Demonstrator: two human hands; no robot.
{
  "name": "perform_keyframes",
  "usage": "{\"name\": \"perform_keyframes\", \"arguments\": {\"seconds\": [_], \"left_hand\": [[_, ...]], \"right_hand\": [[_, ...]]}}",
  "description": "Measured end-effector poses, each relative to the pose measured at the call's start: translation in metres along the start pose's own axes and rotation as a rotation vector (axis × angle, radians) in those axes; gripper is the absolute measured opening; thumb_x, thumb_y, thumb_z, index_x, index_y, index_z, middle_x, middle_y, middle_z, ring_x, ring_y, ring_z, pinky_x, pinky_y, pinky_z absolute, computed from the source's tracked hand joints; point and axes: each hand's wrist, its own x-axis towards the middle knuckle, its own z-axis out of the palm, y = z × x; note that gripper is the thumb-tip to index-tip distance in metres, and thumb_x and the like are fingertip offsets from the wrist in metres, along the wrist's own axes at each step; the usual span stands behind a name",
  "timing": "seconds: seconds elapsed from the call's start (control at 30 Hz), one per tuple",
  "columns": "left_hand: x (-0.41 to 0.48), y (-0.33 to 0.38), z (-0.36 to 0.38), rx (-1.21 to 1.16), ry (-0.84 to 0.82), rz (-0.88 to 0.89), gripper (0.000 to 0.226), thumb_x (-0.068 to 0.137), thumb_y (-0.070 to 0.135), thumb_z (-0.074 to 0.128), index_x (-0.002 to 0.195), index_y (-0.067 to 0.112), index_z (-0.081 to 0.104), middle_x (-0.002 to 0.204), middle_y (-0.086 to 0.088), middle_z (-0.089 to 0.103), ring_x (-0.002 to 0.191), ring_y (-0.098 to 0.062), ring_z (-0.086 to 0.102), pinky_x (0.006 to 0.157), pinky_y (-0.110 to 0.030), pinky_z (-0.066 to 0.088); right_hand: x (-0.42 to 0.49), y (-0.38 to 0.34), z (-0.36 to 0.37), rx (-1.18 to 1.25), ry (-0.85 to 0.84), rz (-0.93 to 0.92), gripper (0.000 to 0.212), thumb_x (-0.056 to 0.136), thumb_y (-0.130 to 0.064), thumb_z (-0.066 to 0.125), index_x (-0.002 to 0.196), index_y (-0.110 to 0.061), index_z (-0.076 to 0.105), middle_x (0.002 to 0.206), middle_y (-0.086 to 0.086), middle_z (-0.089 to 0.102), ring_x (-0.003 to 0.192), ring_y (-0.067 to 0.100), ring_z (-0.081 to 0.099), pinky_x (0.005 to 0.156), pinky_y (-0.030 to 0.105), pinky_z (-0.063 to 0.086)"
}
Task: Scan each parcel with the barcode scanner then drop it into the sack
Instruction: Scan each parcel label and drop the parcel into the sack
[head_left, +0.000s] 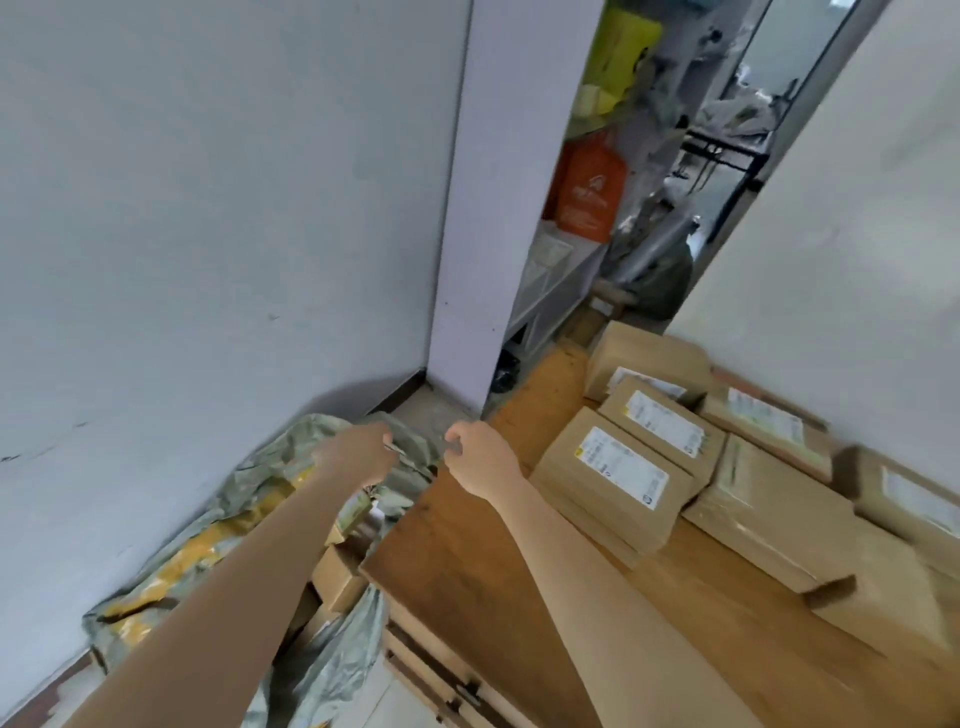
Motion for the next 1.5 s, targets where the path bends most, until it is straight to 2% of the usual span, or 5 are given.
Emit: {"name": "perform_keyframes", "arguments": {"seconds": [0.53,0.67,0.87,1.1,1.5], "left_hand": [[-0.032,0.316,0.083,0.272,0.030,0.486,0.036,0.095,0.030,0.045,0.128,0.019,0.053,0.126,-0.005,0.057,0.109,-0.025,0.057,0.077,-0.031,0.046],[-0.049,0.375,0.123,0.255,-0.036,0.584,0.027,0.093,0.029,0.045,0.115,0.019,0.056,0.118,-0.007,0.061,0.103,-0.027,0.056,0.085,-0.038,0.050],[-0.074,0.458,0.192,0.317,-0.102,0.732,0.045,0.095,0.035,0.047,0.138,0.023,0.047,0.135,-0.005,0.056,0.122,-0.026,0.052,0.096,-0.038,0.045],[-0.096,0.514,0.244,0.317,-0.222,0.845,0.043,0.094,0.027,0.049,0.136,0.019,0.049,0.127,-0.008,0.060,0.111,-0.027,0.058,0.087,-0.039,0.052],[-0.104,0.524,0.305,0.285,-0.311,0.781,0.080,0.092,0.023,0.056,0.155,0.013,0.007,0.114,-0.013,0.061,0.096,-0.027,0.062,0.082,-0.039,0.056]], "right_hand": [[-0.140,0.254,-0.140,0.002,0.279,0.386,0.027,0.095,-0.022,0.044,0.116,-0.017,0.061,0.112,0.008,0.063,0.102,0.028,0.061,0.081,0.038,0.053],[-0.180,0.314,-0.152,-0.031,0.296,0.484,0.041,0.093,-0.026,0.050,0.134,-0.022,0.050,0.134,0.009,0.051,0.122,0.029,0.049,0.094,0.040,0.047],[-0.246,0.397,-0.158,0.001,0.373,0.674,0.042,0.091,-0.023,0.053,0.133,-0.021,0.050,0.134,0.009,0.051,0.117,0.030,0.051,0.092,0.040,0.049],[-0.282,0.450,-0.155,0.021,0.451,0.845,0.049,0.092,-0.019,0.048,0.140,-0.025,0.039,0.141,0.009,0.037,0.127,0.033,0.033,0.100,0.047,0.037],[-0.295,0.474,-0.131,0.260,0.426,0.728,0.068,0.084,-0.010,0.060,0.145,-0.020,0.030,0.131,0.014,0.047,0.114,0.032,0.052,0.091,0.038,0.048]]}}
